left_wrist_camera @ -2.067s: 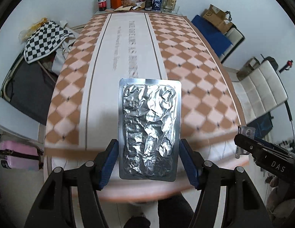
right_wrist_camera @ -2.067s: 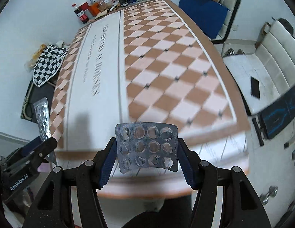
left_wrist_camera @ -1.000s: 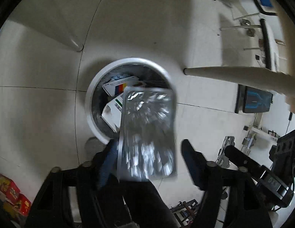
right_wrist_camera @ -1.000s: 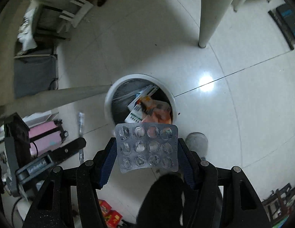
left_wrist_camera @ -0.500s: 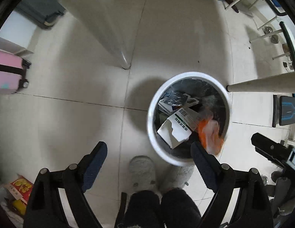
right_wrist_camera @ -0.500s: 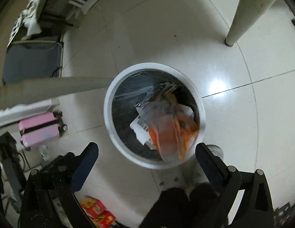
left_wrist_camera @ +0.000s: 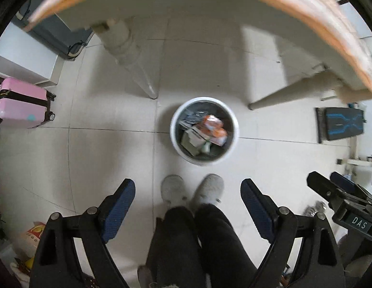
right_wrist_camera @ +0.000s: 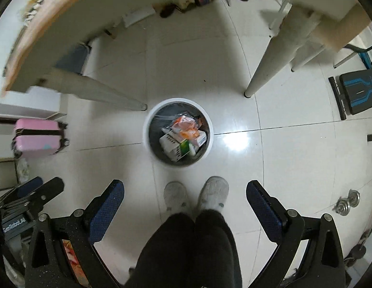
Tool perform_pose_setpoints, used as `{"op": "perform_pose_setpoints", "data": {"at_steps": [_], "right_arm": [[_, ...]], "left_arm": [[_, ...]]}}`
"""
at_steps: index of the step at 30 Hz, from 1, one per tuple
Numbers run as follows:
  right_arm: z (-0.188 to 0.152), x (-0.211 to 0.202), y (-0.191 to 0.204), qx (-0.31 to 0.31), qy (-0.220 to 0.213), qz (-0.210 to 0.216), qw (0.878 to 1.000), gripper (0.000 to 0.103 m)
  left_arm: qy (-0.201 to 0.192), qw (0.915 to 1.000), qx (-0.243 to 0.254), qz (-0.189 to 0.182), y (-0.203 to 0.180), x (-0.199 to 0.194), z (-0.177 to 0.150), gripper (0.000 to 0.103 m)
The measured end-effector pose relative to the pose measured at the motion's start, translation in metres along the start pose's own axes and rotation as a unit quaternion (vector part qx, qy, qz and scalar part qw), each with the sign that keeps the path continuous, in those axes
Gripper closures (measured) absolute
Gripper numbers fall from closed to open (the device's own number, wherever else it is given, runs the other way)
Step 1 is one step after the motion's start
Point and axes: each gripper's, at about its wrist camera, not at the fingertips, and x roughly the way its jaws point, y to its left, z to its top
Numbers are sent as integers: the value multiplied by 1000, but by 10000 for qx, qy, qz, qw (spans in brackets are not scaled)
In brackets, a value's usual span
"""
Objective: Collect trash
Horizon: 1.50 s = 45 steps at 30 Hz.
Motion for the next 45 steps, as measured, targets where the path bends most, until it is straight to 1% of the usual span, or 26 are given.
{"op": "perform_pose_setpoints", "data": {"at_steps": [1,2,5,6,12,15,17,19,21,27,32,33,34,37,45], "right_arm": [[-5,-17,1,-20,-18,37,10000,0],[-10,-40,2,-26,-50,97,9999,0],[-26,-98,4,-70,-158,222,9996,0],[-31,-118,5,-108,-192,262,9994,0],[-55,-230,8,-232,-408,611,9970,0],[-66,-273,14,-285,-493,790,9952,0],[-72,-301,15,-311,-546,936,9936,0],[-76,-325,21,-367,-616,1022,9922,0],[-81,-348,24,-391,-684,1164,9901,0],[-91,-389,40,-481,-875,1423,9848,0],[-94,-401,48,-616,-903,1522,9823,0],[-95,-402,49,-632,-912,1515,9822,0],[-94,-401,49,-630,-920,1515,9821,0],[-93,-402,48,-653,-908,1533,9818,0],[-90,-406,48,-701,-904,1563,9811,0]], "left_arm": [[-18,9999,29,-99,-4,-21,-6,14],[-27,9999,41,-154,-5,-30,-7,14],[-52,9989,94,-462,-12,-77,-17,14],[-83,9987,122,-493,-13,-89,-18,14],[-513,9950,312,-803,-19,-179,-31,14],[-716,9919,409,-966,-20,-218,-38,14],[-818,9897,437,-1092,-21,-235,-41,13],[-955,9868,460,-1225,-23,-259,-46,13],[-1041,9845,479,-1328,-25,-271,-49,13],[-1242,9775,522,-1625,-29,-305,-58,13],[-1407,9730,591,-1731,-36,-324,-64,13],[-1421,9728,589,-1730,-38,-325,-64,12],[-1425,9724,589,-1750,-39,-326,-64,0],[-1467,9709,598,-1796,-42,-329,-66,0],[-1457,9712,590,-1791,-43,-329,-68,0]]}}
